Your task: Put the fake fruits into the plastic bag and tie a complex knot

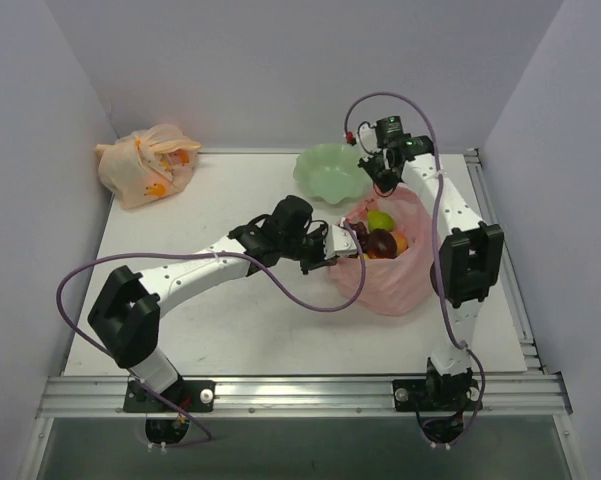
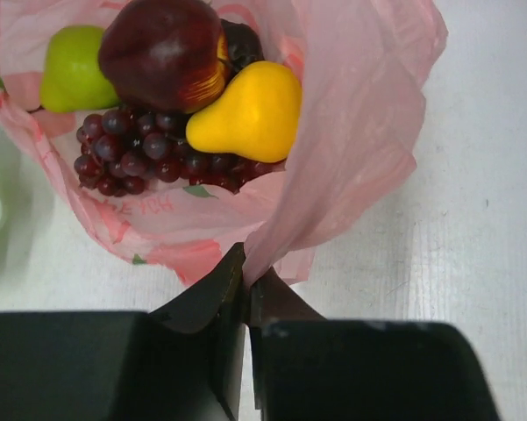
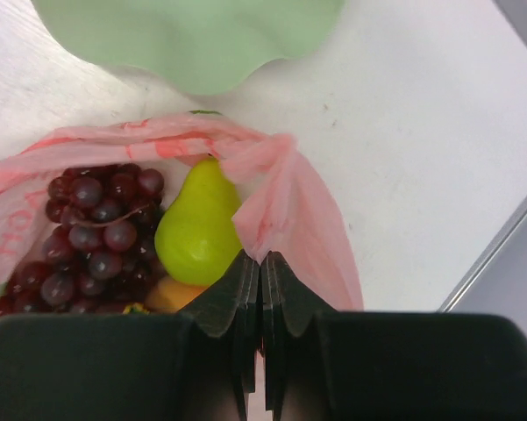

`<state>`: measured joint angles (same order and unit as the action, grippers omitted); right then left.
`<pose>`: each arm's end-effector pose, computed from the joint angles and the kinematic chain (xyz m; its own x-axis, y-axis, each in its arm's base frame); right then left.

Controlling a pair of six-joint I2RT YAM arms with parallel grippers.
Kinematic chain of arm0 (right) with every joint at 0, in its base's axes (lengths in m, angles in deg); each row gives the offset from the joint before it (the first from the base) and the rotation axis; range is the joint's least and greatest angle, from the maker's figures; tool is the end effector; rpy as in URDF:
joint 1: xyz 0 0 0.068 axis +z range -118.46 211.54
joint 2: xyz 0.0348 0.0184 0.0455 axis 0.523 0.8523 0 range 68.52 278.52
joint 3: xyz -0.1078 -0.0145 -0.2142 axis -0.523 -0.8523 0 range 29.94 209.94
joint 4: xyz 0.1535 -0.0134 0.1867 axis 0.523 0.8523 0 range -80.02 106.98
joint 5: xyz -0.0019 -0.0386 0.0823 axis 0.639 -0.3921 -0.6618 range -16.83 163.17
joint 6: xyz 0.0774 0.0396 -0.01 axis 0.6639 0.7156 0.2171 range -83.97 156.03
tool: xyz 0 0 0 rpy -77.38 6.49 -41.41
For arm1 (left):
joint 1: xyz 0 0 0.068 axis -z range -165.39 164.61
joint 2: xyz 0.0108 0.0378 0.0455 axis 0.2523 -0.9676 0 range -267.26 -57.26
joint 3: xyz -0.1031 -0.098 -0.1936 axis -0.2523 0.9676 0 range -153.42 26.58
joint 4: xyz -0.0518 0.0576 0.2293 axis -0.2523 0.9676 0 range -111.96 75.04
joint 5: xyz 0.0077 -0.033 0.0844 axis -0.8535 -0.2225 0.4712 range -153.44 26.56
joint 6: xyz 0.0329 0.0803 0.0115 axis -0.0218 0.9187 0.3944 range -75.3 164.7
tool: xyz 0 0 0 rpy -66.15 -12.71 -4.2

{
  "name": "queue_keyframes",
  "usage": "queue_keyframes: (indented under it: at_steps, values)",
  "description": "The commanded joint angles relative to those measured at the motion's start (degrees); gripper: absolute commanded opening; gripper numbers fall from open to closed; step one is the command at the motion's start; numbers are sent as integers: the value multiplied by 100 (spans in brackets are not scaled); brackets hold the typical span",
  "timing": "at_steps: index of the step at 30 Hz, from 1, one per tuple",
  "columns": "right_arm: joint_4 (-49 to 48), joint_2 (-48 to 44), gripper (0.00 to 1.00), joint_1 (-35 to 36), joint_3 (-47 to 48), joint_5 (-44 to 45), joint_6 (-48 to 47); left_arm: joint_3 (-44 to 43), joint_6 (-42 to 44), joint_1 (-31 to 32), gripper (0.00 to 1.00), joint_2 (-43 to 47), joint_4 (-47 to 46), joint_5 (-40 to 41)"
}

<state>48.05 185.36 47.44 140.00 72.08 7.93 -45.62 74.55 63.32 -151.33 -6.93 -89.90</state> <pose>0.4430 0.1279 0.2451 -0.4631 -0.6217 -0.6317 -0.5726 0.7539 -0.3222 0.2257 -0.3094 0.2291 0.1082 0.5520 -0.8268 0.9845 0.0557 0.1660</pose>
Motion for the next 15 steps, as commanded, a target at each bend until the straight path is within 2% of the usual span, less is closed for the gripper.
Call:
queue_keyframes:
  at_steps: [1,3,5,11,15]
  values:
    - [236,-1092,0,-314,94,-619,568,-285,-198,-151,10,660,219,237]
    - [333,-1416,0,-438,199,-866,830,-277,-242,-309,3,1020,325,159]
    - [447,-1628,0,-605,331,-1165,989,-224,-199,-414,0,1371,439,202]
    - [448,-2323,0,-1210,743,-2104,1658,-224,627,-643,0,2145,431,659]
    - [377,-2630,0,-1571,1061,-2624,2062,-635,1189,-1020,0,2348,413,756]
